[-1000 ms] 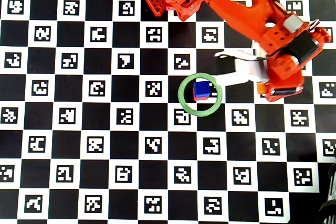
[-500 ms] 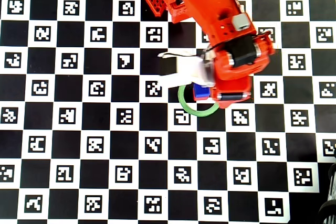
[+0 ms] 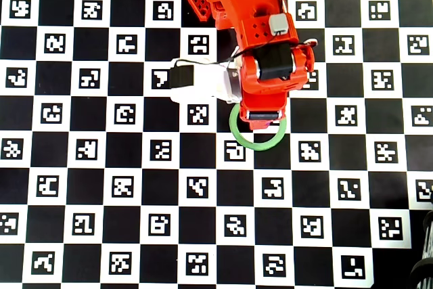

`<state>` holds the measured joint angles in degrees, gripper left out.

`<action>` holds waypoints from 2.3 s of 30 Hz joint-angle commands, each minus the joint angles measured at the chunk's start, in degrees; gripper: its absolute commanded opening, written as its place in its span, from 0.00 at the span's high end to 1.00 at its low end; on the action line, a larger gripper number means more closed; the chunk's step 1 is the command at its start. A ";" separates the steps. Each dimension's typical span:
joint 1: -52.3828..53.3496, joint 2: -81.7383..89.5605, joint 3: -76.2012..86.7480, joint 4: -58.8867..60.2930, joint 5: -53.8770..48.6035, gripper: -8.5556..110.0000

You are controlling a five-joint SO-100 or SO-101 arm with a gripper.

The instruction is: Grab the red cube then put it in the green circle then put the blue cube on top and finally the orange cube on top

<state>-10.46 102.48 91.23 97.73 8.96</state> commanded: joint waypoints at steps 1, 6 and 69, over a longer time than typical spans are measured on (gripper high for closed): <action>-2.55 6.94 0.35 -1.41 1.93 0.90; -4.92 8.88 2.37 -4.04 5.10 0.90; -3.16 -1.76 7.82 -11.69 0.00 0.89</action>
<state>-13.18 100.37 102.74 86.48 8.44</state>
